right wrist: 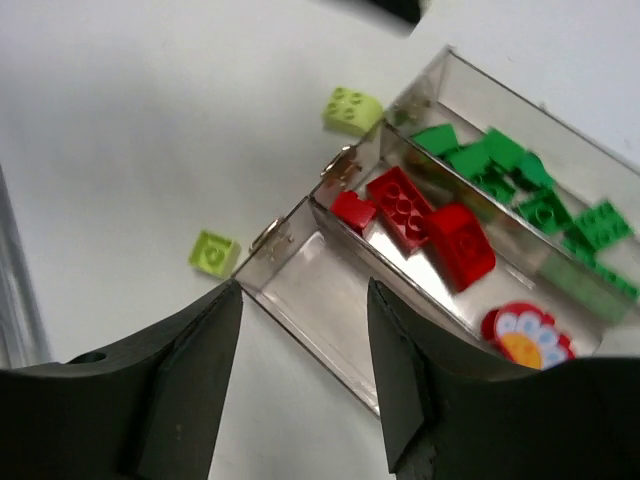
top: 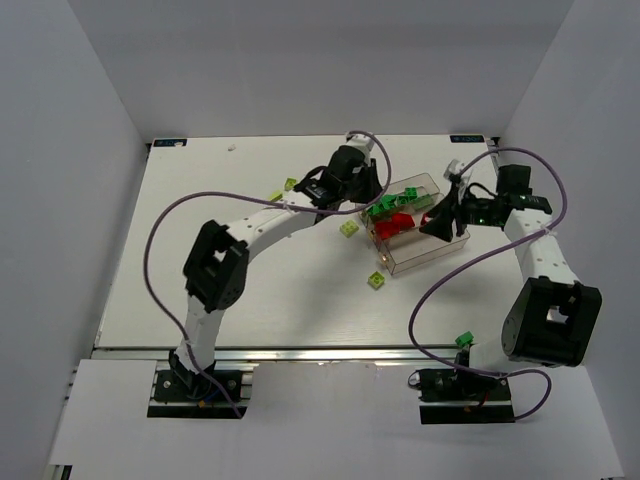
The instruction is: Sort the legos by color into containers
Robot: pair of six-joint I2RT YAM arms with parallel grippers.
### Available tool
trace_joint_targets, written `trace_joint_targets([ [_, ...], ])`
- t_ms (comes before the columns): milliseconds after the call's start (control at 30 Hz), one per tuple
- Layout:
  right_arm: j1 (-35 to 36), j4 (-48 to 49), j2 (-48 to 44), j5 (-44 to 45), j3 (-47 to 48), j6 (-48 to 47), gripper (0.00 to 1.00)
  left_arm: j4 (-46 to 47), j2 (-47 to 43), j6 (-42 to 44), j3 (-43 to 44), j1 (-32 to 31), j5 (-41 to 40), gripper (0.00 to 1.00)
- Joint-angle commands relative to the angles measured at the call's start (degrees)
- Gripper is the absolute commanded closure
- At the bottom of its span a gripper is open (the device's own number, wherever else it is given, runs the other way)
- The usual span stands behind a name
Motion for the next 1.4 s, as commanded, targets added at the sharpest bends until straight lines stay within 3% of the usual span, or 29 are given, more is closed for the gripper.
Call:
trace_joint_targets([
  [0,3.25,-28.27,2.92,-4.85,4.13,-40.61,0.42,0.31,-14.12,0.09,-8.98,1.64,-5.32,0.72],
  [67,6.76,-30.28,3.02,-2.3,3.79,-43.41,0.41,0.57,-18.62,-0.7,-14.25,2.44,-7.0,0.73],
  [133,10.1,-26.28,1.27,2.17,1.94,-42.31,0.38,0.31,-25.65,-1.76,-19.37,3.57,-9.36,0.69],
  [200,15.64,-20.47,-0.58,6.31,-1.38,-35.82,0.35,-0.74,-32.66,-2.81,-26.32,4.19,-11.39,0.41],
  [267,21.94,-9.79,-3.48,14.19,-3.85,-28.8,0.32,-1.97,-37.08,-4.74,-32.28,4.64,-15.85,0.21],
  [300,24.16,-6.76,-4.01,16.59,-5.6,-22.59,0.31,-3.02,-39.19,-5.45,-34.06,4.72,-17.1,0.04],
  [333,26.18,-4.3,-4.54,19.23,-6.14,-19.57,0.3,-3.64,-43.3,-6.85,-35.82,4.9,-18.5,0.02],
  [433,33.66,-1.54,-3.84,29.86,-6.76,-18.21,0.25,-5.14,-51.12,-9.4,-42.5,5.25,-22.2,0.02],
  [500,37.01,-3.47,-3.58,31.64,-6.94,-22.06,0.2,-6.11,-54.57,-10.63,-46.7,5.43,-23.87,0.02],
  [633,37.89,-6.02,-3.22,32.35,-8.26,-41.52,0.17,-8.21,-61.69,-13.53,-51.81,5.6,-25.46,0.02],
  [800,38.24,-10.14,3.08,34.89,-5.72,-52.57,0.19,-9.27,-68.38,-16.7,-56.65,5.69,-25.82,0.02],
  [1000,39.74,-15.35,10.83,36.13,1.76,-53.55,0.24,-9.54,-72.42,-19.69,-60.09,5.69,-26.25,0.02],
  [1367,42.81,-13.06,15.67,42.28,0.88,-51.09,0.27,-10.33,-74.37,-20.66,-61.76,5.69,-26.96,0.02],
])
